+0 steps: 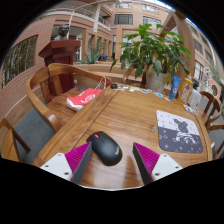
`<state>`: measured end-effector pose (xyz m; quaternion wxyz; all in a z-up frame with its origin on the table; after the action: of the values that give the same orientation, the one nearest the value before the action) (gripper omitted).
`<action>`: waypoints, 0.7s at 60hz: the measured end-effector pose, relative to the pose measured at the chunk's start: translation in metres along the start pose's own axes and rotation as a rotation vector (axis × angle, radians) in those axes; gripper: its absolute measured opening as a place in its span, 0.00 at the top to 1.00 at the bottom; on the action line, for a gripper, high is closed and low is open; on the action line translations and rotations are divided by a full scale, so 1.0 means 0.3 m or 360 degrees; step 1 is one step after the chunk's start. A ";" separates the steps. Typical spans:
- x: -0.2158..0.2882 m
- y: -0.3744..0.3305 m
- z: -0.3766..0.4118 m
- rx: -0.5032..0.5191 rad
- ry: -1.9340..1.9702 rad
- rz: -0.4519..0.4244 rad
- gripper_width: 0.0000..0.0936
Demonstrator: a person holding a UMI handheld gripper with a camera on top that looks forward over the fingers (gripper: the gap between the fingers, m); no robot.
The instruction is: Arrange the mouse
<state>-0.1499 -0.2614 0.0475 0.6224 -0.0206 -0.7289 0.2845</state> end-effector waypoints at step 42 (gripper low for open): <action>0.056 0.201 0.030 0.0056 0.0075 0.0020 0.63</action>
<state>-0.1815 -0.2080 0.0356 0.6380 -0.0210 -0.7087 0.3004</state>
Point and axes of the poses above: the point between the fingertips, and its own axes, seen from behind it with the camera up: z to the left, x up, y forward, the way the camera looks, the point moved 8 cm from there along -y, backward, against the way the camera looks, and after that the axes turned 11 degrees about -z, right-handed, at the moved point
